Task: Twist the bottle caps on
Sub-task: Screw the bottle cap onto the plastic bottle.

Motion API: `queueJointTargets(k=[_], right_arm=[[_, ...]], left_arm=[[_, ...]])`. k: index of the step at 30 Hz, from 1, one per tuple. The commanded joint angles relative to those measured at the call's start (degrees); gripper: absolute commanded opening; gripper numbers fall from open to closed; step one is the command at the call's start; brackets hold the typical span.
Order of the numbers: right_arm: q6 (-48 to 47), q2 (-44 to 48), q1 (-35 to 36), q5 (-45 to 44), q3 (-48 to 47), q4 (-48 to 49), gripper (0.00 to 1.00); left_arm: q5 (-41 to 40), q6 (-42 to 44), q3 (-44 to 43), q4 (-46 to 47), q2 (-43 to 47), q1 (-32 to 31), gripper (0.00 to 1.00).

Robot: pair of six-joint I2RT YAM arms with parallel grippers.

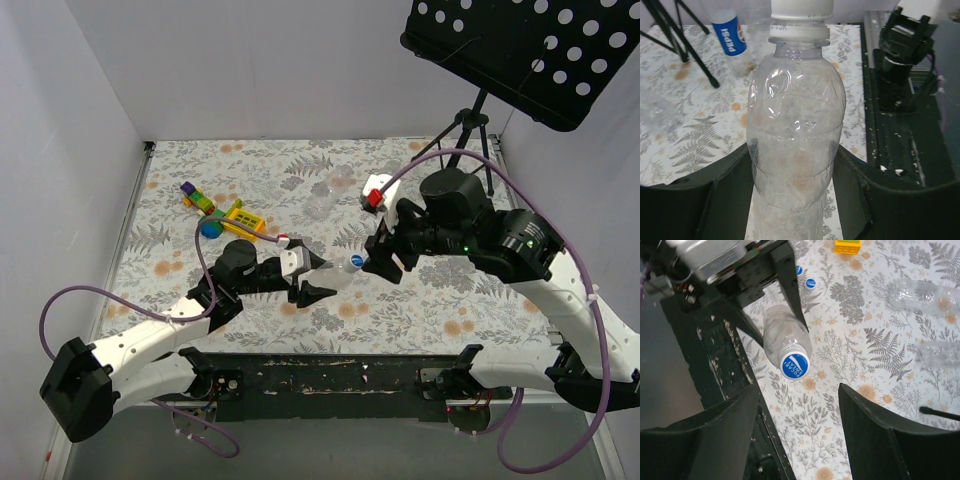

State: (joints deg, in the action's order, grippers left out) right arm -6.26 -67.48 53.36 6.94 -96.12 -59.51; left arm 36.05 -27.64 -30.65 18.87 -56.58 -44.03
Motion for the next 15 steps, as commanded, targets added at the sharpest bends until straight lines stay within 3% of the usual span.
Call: queueJointTargets(k=[1, 7, 15], right_arm=[[-17.88, 2.62, 0.25, 10.09, 2.51, -2.71, 0.71], [-25.46, 2.45, 0.34, 15.82, 4.18, -5.26, 0.68], [-29.24, -1.16, 0.34, 19.6, 2.95, -6.24, 0.61]], left_arm=[[11.74, -3.12, -3.62, -1.56, -1.6, 0.17, 0.2], [17.99, -3.74, -5.03, -2.88, -3.36, 0.35, 0.19], [19.58, -3.48, -5.29, -3.4, -3.36, 0.35, 0.19]])
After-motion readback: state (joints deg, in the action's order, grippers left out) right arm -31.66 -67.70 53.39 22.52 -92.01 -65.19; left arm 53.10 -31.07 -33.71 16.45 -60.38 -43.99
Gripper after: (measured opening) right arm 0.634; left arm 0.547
